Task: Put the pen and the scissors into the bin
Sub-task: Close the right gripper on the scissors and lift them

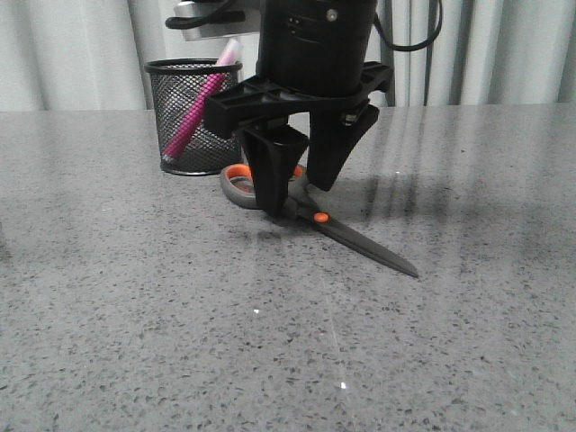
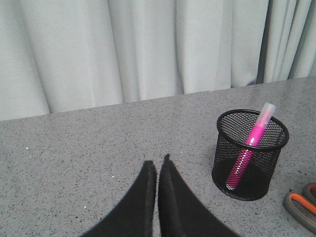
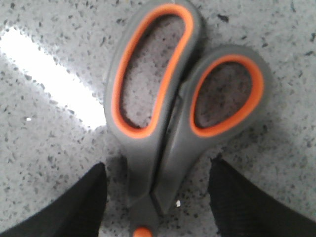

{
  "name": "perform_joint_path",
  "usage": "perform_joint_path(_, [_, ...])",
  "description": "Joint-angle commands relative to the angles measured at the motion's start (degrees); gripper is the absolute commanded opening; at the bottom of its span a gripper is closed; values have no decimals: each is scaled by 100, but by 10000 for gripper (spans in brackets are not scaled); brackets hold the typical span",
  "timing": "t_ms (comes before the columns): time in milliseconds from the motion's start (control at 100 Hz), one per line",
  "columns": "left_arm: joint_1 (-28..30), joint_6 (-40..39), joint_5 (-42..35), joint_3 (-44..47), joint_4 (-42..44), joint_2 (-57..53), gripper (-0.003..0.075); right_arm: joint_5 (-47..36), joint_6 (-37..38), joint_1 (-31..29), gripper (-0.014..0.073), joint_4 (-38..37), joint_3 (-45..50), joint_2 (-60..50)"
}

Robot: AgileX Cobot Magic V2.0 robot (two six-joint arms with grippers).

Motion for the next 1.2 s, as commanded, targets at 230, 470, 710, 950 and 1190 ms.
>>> perform_joint_path(230, [13, -37, -33, -148, -208, -46, -18, -205, 8, -8, 398, -52, -196, -227])
perform_joint_path(470, [13, -37, -33, -148, -208, -46, -18, -205, 8, -19, 398, -41, -196, -227])
perform_joint_path(710, [13, -37, -33, -148, -273, -46, -18, -141, 8, -19, 398, 92, -196, -101])
perform_joint_path(950, [13, -37, -33, -148, -273, -46, -19, -1, 8, -19, 171, 196, -196, 4])
perform_joint_path(1190, [13, -37, -33, -148, -273, -46, -19, 119, 8, -19, -71, 141, -196, -331])
